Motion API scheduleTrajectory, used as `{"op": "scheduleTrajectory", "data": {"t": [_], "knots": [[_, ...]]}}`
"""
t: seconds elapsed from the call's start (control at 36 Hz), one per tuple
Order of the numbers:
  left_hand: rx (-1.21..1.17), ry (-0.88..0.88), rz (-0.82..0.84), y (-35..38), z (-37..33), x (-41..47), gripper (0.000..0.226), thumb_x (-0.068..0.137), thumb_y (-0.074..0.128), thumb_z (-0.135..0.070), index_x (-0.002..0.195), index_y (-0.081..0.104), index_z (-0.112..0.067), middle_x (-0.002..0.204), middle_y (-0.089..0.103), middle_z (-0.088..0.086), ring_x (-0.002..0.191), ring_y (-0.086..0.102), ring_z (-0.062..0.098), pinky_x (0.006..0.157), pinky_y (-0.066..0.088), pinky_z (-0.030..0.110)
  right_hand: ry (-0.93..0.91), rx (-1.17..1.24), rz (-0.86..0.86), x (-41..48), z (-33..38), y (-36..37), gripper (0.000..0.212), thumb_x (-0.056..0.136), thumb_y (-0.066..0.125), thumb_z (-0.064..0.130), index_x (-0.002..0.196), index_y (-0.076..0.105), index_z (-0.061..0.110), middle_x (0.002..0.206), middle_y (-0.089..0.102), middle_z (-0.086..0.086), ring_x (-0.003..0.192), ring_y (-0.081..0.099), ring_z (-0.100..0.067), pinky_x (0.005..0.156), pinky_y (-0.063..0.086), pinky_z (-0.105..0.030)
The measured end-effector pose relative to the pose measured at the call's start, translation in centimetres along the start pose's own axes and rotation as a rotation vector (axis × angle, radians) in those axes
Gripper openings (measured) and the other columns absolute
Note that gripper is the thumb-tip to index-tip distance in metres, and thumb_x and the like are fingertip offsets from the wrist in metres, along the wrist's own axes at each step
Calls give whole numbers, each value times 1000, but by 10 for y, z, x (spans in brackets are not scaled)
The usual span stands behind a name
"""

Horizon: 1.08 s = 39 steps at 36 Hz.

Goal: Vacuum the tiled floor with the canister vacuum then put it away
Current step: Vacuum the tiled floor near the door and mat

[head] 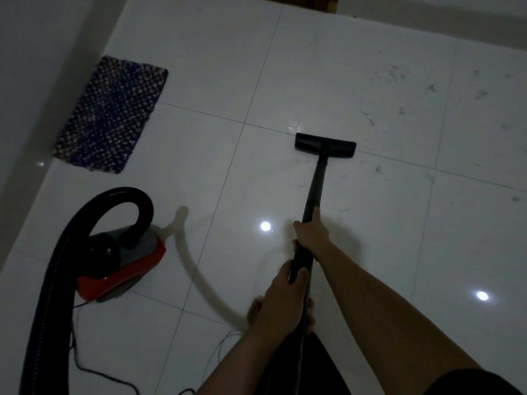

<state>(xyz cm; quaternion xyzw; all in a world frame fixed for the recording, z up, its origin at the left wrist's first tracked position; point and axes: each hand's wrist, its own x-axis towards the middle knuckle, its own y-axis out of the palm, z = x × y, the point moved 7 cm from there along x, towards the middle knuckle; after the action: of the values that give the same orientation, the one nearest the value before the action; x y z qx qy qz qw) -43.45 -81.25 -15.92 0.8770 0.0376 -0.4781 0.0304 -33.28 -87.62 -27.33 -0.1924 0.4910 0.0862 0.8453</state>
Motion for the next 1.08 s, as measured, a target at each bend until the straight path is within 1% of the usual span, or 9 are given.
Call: {"op": "scheduleTrajectory", "data": {"t": [0.14,0.31,0.44,0.64,0.75,0.83,0.92,1.03,1.08], "knots": [[20,-3,-28,-1,11,-5,15,98,40,-30,109,51,-30,61,52,5,37,46,16,38,43,23,11,5,10,-5,-13,4,78,95,47,15,154,-1,32,116,54,-18,56,55,-17,47,47,-25],[10,5,4,-1,10,-19,20,99,40,-26,85,50,-36,57,53,3,33,47,10,35,43,20,15,22,-4,-10,-23,10,78,94,46,14,153,-1,31,117,55,-23,55,56,-18,49,50,-28],[47,-14,39,-6,18,-32,16,100,38,-29,88,48,-34,65,53,7,33,47,10,35,43,20,28,53,-30,-23,-33,15,79,94,47,11,154,-1,31,121,53,-24,55,55,-18,47,48,-27],[76,-29,55,-29,39,-42,19,99,39,-31,84,47,-40,62,55,5,38,51,12,38,45,23,35,77,-59,-42,-43,33,79,94,47,12,154,0,31,124,54,-22,57,55,-17,39,42,-21],[168,7,42,-49,47,-44,22,99,38,-32,80,44,-41,66,57,4,49,54,14,50,50,28,21,100,-78,-49,-43,51,78,95,48,12,153,0,30,124,54,-24,55,54,-17,40,43,-22],[190,15,46,-63,55,-44,10,99,38,-33,97,48,-36,70,57,6,58,56,18,59,52,34,11,119,-95,-54,-45,64,77,94,48,11,154,1,28,124,53,-23,53,54,-16,34,41,-19],[183,-5,40,-76,64,-46,26,99,39,-31,123,46,-26,69,56,7,53,55,15,46,49,26,4,116,-106,-58,-47,76,77,94,48,11,154,2,27,123,53,-23,52,54,-15,34,41,-19],[182,-41,53,-85,75,-52,32,99,37,-32,129,44,-26,68,55,7,43,52,13,39,45,21,10,129,-109,-63,-54,87,77,94,48,10,153,2,27,122,53,-23,53,54,-16,38,41,-21],[183,-59,50,-87,81,-56,32,99,37,-33,130,44,-25,71,55,8,46,52,13,38,44,21,14,139,-109,-66,-58,92,78,93,48,9,154,2,27,121,54,-24,54,54,-17,41,43,-22]]}}
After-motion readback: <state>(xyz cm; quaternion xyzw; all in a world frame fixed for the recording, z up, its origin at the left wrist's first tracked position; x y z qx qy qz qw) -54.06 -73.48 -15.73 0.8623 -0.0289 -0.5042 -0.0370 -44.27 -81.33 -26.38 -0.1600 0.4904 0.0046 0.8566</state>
